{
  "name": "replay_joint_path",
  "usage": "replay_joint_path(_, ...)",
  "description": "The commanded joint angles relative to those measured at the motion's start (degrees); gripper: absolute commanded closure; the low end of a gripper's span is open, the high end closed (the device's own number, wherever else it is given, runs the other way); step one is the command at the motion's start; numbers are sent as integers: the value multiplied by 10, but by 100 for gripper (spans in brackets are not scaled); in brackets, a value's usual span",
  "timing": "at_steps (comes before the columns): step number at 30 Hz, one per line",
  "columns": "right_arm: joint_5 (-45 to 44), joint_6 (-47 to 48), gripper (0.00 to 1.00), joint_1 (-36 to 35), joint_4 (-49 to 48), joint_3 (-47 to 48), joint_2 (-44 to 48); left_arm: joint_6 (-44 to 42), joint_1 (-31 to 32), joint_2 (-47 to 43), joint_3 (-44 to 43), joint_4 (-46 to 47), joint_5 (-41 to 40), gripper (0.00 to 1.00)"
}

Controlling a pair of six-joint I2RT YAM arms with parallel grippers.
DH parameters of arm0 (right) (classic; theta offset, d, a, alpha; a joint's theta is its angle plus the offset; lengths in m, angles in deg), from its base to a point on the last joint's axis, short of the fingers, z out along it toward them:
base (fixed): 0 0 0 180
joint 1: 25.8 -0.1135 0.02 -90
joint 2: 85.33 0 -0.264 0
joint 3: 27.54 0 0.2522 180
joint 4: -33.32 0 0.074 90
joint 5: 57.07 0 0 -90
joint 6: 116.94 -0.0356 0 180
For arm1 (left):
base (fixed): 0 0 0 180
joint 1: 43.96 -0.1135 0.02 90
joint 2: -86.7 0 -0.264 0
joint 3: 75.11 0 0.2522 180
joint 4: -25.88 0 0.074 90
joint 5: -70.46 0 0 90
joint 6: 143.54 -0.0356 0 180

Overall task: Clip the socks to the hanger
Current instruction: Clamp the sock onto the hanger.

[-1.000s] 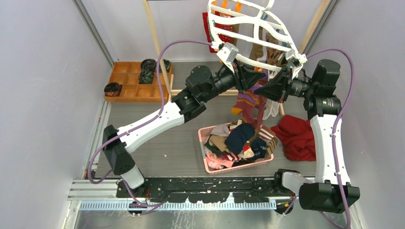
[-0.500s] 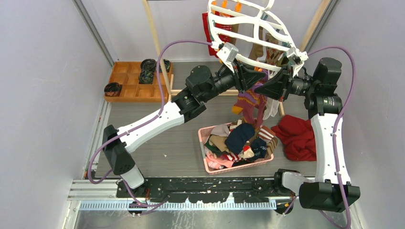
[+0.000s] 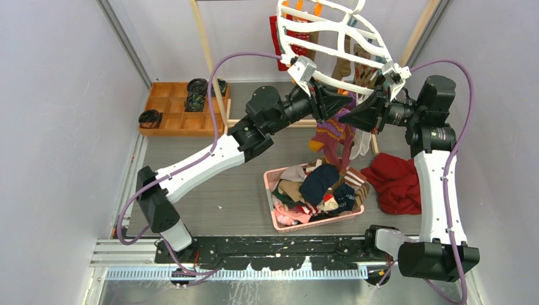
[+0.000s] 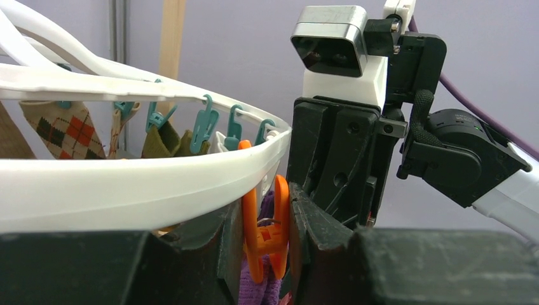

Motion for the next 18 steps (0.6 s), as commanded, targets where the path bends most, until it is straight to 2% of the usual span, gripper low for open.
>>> replay_joint_path(1, -5, -15, 99, 1, -13, 5, -4, 0, 0, -15, -24, 54, 58, 88)
replay_joint_path(7, 12, 14, 99, 1, -19, -8, 16, -10, -1, -13, -15, 81, 96, 88)
replay_joint_path(12, 41, -4, 99, 2, -71, -36, 30, -35, -2, -9, -9, 98, 142, 88)
replay_joint_path(18, 35, -3, 99, 5, -111, -77, 58, -60, -10, 4, 2, 120, 193, 88)
